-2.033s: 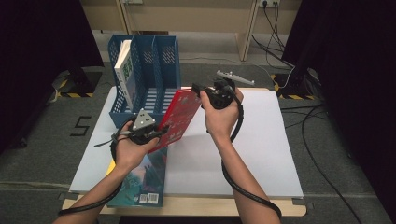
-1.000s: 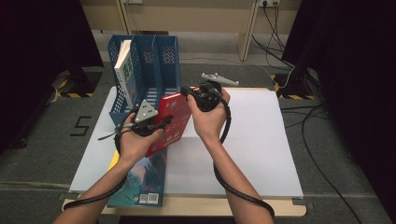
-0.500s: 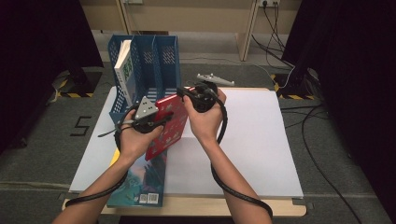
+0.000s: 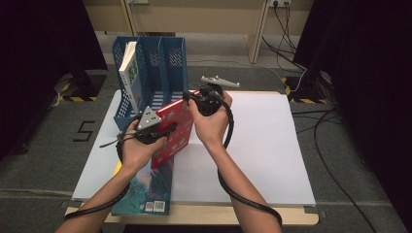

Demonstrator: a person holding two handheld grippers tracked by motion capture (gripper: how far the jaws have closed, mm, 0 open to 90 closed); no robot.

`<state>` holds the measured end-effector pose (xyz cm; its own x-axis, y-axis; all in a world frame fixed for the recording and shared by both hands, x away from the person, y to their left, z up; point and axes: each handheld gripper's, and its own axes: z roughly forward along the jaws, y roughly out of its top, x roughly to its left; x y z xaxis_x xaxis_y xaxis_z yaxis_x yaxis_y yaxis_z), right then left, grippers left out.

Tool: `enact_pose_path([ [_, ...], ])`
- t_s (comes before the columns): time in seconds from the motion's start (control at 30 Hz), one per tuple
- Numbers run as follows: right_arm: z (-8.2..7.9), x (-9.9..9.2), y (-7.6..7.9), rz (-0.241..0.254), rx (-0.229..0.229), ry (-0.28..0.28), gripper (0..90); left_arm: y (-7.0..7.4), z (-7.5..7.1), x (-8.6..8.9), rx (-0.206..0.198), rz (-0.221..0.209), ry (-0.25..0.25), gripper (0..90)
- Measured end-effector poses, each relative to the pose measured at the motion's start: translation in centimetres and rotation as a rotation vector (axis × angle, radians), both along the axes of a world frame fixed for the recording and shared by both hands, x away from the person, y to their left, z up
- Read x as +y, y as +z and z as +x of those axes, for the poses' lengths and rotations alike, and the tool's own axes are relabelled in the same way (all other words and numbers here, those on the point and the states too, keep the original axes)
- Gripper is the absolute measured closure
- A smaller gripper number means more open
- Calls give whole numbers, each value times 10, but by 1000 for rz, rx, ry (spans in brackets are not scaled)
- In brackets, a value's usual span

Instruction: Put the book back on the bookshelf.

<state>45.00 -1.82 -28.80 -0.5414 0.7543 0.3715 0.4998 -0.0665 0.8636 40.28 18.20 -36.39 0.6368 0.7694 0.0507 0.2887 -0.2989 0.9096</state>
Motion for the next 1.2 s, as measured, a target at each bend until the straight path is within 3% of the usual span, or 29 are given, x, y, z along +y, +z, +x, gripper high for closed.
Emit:
enact_pose_path([
  [0.1,0,2,0,-4,-2,1,895,-7,-2,4,12,-20,5,732],
  [0.2,0,2,0,-5,-1,10,898,-12,-5,6,-15,-45,10,747],
  [0.43,0,3,1,-6,0,6,891,-12,-5,5,-23,-48,14,773],
  [0.53,-1,1,2,1,-2,17,839,-12,-4,5,-18,-50,15,782],
  [0.6,-4,-2,3,12,-23,23,829,-12,-3,7,-11,-57,18,784],
  [0.77,-14,-32,9,25,-71,-24,802,-12,-4,8,-7,-62,24,784],
  [0.93,-19,-64,2,22,-45,-77,792,-14,-5,6,-26,-61,22,784],
  [1.2,-26,-115,-31,23,28,-159,780,-13,0,13,-3,-93,21,792],
])
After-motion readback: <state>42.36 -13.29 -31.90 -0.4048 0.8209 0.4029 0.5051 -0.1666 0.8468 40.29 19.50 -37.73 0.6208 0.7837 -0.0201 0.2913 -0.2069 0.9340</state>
